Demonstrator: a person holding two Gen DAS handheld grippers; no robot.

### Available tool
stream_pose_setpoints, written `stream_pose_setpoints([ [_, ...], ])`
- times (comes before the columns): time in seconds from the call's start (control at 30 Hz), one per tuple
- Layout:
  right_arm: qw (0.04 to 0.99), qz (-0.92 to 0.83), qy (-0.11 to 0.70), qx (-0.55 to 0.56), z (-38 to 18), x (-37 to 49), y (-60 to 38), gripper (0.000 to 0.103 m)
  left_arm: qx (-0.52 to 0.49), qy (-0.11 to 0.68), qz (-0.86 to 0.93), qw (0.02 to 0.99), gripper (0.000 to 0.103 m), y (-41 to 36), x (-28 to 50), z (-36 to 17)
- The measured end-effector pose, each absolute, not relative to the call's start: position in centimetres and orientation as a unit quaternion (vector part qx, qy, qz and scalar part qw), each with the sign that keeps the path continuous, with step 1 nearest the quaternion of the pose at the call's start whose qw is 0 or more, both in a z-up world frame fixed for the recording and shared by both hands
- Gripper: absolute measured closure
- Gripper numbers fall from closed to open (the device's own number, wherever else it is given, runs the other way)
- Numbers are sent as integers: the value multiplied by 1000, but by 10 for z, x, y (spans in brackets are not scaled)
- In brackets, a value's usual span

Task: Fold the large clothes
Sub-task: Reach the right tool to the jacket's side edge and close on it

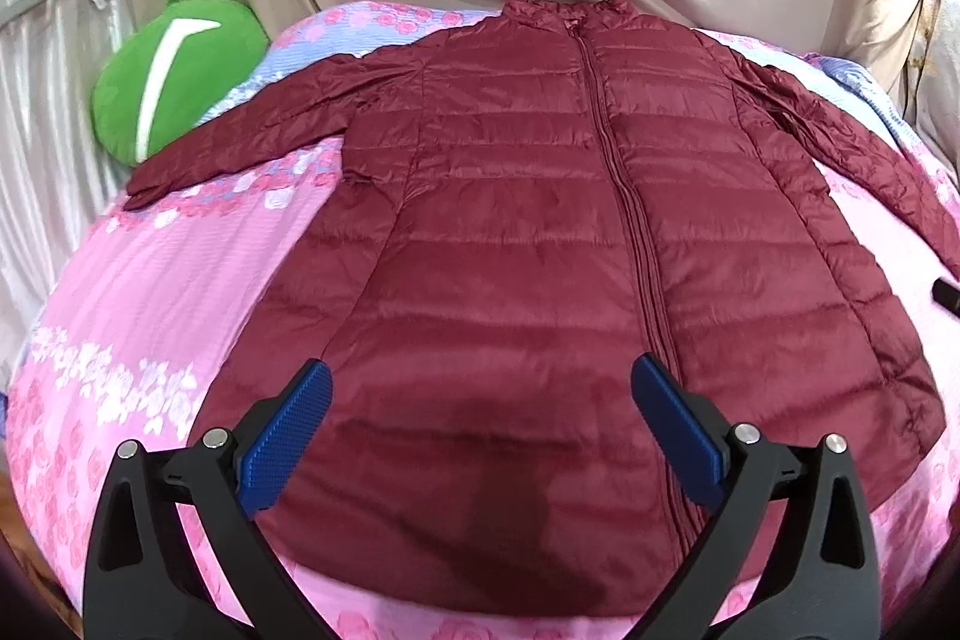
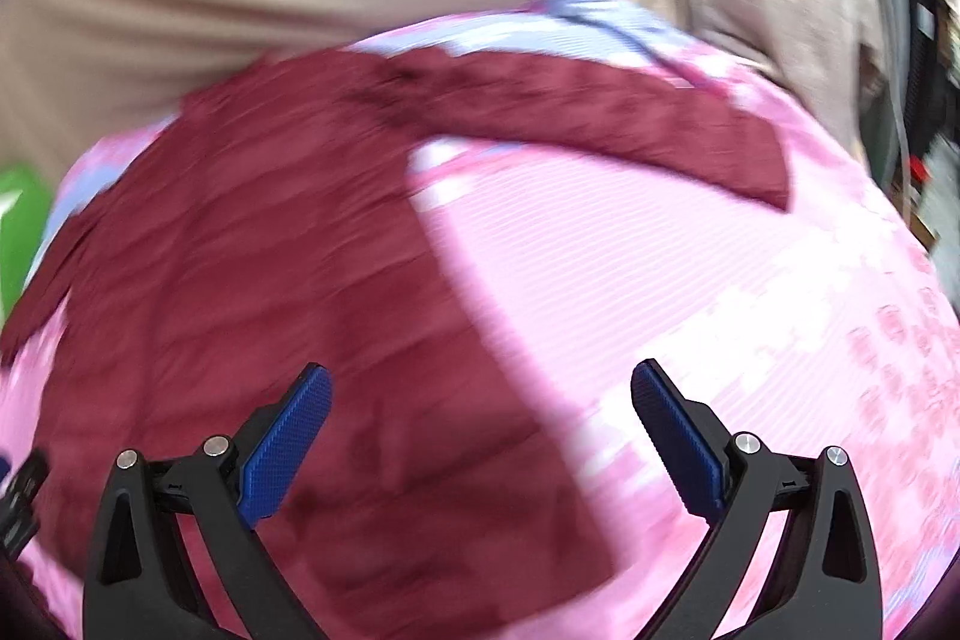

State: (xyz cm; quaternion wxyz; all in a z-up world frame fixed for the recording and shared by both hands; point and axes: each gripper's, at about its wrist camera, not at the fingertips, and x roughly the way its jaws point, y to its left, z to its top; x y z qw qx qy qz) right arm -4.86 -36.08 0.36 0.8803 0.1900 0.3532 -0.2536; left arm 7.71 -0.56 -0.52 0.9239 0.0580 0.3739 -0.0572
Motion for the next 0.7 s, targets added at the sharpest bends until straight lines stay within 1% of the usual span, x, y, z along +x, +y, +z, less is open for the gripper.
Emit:
stream_pose_setpoints([
  [0.13, 855, -297, 347, 247, -8, -52, -448, 5, 33, 392, -84, 915, 5, 6, 105, -3],
  [0.17, 845, -302, 341, 281, -15, -56, -478, 5, 31, 391, -81, 916, 5, 10, 113, -1],
  [0.3, 815, -337, 312, 352, -34, -72, -548, 5, 27, 383, -57, 922, 5, 21, 135, 4],
  [0.47, 794, -366, 289, 390, -51, -78, -608, 5, 1, 387, -46, 921, 5, 34, 163, 7],
  [0.53, 788, -365, 288, 404, -57, -76, -623, 15, -5, 389, -42, 920, 5, 35, 171, 7],
  [0.6, 786, -356, 292, 413, -64, -67, -634, 18, -5, 390, -42, 920, 5, 33, 180, 6],
  [0.67, 793, -363, 296, 390, -62, -55, -638, 30, 0, 390, -44, 920, 5, 29, 186, 5],
  [0.7, 793, -360, 302, 387, -62, -48, -641, 47, 5, 391, -46, 919, 5, 26, 190, 5],
])
